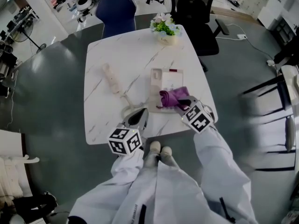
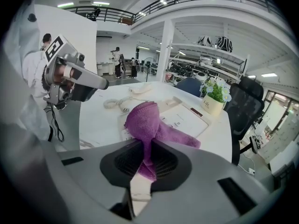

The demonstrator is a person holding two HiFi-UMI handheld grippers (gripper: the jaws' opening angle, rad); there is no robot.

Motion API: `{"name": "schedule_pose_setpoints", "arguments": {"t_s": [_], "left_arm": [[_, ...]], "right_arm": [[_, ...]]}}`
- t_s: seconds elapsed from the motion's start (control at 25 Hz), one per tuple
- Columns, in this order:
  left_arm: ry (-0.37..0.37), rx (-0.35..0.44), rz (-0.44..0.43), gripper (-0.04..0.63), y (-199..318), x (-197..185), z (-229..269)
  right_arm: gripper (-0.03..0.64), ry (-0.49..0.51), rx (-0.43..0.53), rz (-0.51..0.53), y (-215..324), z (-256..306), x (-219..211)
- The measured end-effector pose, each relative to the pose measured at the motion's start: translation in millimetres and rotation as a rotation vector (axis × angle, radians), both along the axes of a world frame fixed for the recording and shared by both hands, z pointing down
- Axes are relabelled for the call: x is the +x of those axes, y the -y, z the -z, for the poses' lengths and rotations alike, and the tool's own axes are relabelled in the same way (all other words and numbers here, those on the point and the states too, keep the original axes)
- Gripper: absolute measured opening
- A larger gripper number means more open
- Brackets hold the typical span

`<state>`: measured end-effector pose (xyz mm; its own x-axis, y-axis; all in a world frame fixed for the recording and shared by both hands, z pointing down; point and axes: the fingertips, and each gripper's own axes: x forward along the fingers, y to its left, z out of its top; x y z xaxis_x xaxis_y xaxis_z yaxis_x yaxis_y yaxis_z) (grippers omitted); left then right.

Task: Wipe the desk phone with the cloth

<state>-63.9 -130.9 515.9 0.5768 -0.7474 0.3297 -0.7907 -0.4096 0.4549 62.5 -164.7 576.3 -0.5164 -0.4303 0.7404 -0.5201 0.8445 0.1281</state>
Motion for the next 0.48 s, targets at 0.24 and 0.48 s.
{"name": "schedule_pose_setpoints", "arguments": {"t_s": [0.24, 0.48], "left_arm": [[-0.006, -0.001, 0.015, -0.002, -2.0, 0.1, -0.4], [-0.013, 0.002, 0.016, -0.002, -2.3, 3.1, 0.7]], "right_arm": [[0.032, 0.001, -0.042, 0.032, -8.4, -4.0, -2.0], [0.032, 0.004, -0.077, 0.049, -17.4, -7.5, -0.9]]}}
